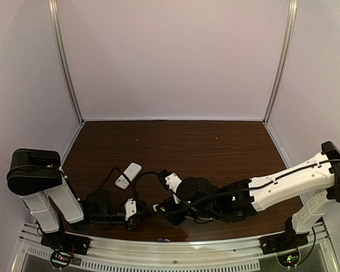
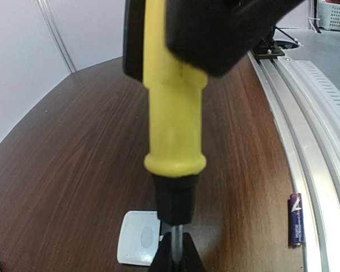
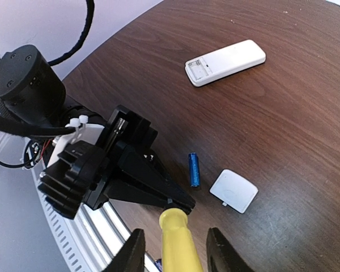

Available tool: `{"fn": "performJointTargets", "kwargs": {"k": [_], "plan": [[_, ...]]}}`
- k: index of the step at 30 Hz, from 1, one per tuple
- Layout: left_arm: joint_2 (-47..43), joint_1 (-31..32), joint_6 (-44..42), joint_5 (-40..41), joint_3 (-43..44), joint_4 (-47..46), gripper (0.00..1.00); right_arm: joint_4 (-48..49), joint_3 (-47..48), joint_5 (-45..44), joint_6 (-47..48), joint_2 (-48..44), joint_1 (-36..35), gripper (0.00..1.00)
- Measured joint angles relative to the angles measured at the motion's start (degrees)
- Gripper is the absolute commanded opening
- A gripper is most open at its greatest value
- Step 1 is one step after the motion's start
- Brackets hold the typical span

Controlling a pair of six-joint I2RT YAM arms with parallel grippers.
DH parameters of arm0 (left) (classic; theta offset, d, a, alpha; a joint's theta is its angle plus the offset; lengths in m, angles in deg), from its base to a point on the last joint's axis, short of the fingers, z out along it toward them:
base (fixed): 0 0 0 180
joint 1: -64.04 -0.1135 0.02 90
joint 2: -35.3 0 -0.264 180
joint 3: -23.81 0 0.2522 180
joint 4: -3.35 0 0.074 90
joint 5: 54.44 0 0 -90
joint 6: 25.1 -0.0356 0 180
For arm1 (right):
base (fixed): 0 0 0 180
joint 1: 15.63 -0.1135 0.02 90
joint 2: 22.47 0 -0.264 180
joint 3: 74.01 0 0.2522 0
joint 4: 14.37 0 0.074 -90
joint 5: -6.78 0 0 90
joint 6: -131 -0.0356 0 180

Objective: Unload the batteries from the remote control

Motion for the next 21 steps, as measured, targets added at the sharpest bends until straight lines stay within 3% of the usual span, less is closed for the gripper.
{"fn": "performJointTargets", "kwargs": {"k": [5, 16, 21], "plan": [[0.0, 0.0, 0.5, 3.9, 0.0, 0.0, 0.00, -0.9, -0.7, -3.5, -0.5, -3.2, 0.0, 0.66], [-0.1, -0.8, 2.3, 19.1, 2.0, 0.1, 0.00, -4.5, -3.8, -12.1, -2.6, -10.8, 0.0, 0.98], [-1.9, -5.1, 7.3, 24.5, 2.9, 0.1, 0.00, -6.8, -4.9, -15.9, -3.4, -13.4, 0.1, 1.00]]}}
